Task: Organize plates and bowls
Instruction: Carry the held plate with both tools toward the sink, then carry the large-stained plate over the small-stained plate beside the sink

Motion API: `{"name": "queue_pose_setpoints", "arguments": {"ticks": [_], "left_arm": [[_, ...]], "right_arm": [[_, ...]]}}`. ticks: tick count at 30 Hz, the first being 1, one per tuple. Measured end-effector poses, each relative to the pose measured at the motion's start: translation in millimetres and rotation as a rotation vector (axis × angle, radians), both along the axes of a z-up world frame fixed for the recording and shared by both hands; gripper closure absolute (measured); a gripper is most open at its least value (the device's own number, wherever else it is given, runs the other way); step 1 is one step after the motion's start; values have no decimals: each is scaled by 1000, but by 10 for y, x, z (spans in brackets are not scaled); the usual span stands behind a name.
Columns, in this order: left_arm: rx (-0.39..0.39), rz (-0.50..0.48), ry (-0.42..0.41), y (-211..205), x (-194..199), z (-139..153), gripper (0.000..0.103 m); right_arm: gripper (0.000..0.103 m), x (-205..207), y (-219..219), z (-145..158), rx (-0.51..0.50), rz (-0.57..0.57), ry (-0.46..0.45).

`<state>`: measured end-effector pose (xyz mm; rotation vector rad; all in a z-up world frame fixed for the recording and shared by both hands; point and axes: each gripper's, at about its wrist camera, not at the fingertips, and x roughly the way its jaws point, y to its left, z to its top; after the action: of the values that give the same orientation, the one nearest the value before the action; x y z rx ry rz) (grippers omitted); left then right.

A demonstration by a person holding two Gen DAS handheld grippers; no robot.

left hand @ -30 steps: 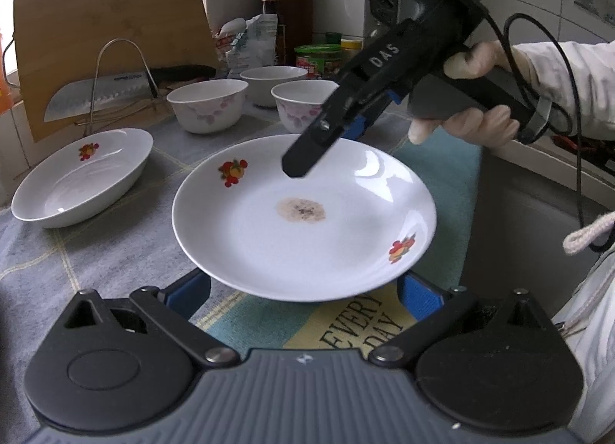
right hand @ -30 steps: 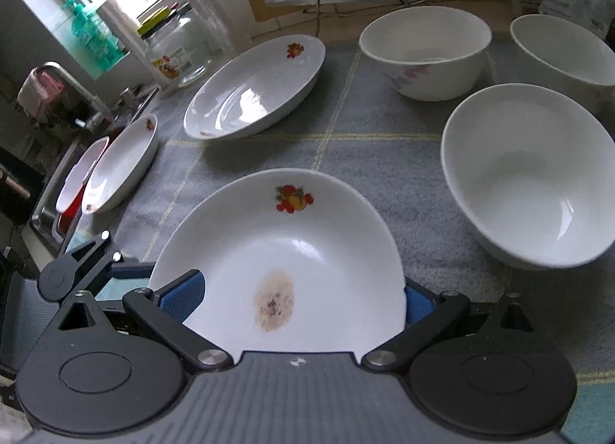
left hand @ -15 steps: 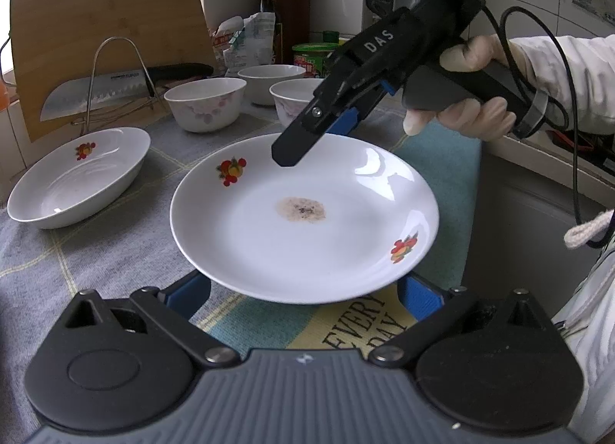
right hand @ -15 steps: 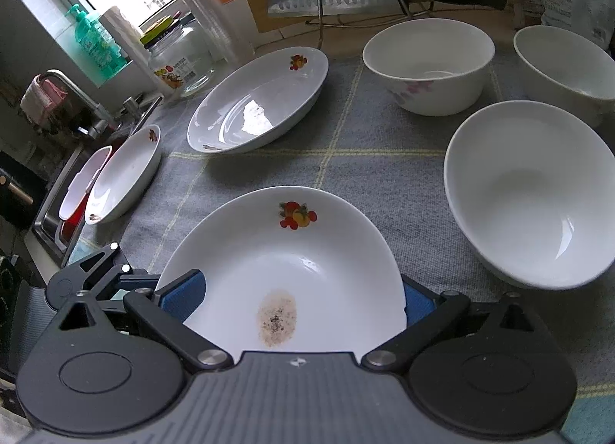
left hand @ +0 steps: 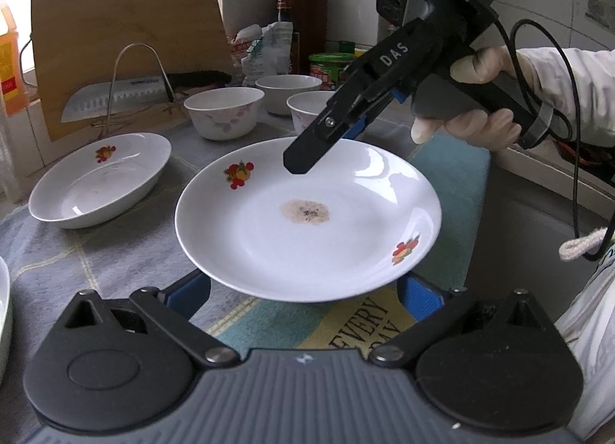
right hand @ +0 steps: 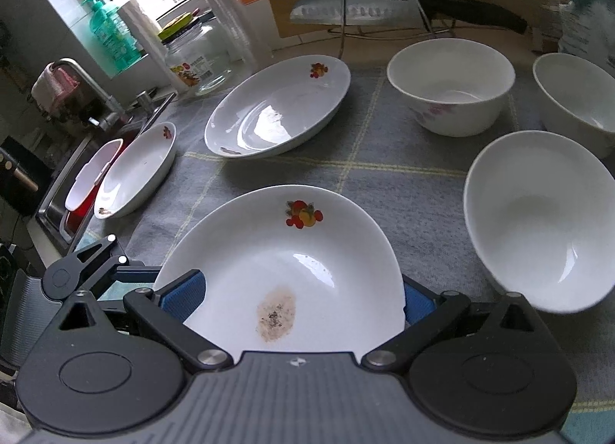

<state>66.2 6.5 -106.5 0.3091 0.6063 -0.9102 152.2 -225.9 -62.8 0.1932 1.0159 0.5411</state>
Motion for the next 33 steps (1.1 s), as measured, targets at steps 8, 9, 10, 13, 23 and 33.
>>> {"name": "queue_pose_setpoints", "arguments": {"ticks": [8, 9, 10, 13, 23, 33], "left_arm": [[17, 48, -14, 8, -136, 89, 0], [19, 56, -14, 6, -155, 98, 0], [20, 64, -11, 4, -161, 103, 0], [22, 85, -5, 4, -198, 128, 0], [14, 99, 5, 65, -153, 174, 1], [15, 56, 59, 194, -34, 73, 1]], "right_arm": [[0, -20, 53, 34, 9, 61, -17], [0, -19, 58, 36, 9, 70, -19], [0, -19, 64, 39, 10, 79, -21], [0, -13, 77, 42, 15, 105, -27], [0, 7, 175, 35, -8, 134, -49], [0, 13, 314, -92, -40, 129, -31]]}}
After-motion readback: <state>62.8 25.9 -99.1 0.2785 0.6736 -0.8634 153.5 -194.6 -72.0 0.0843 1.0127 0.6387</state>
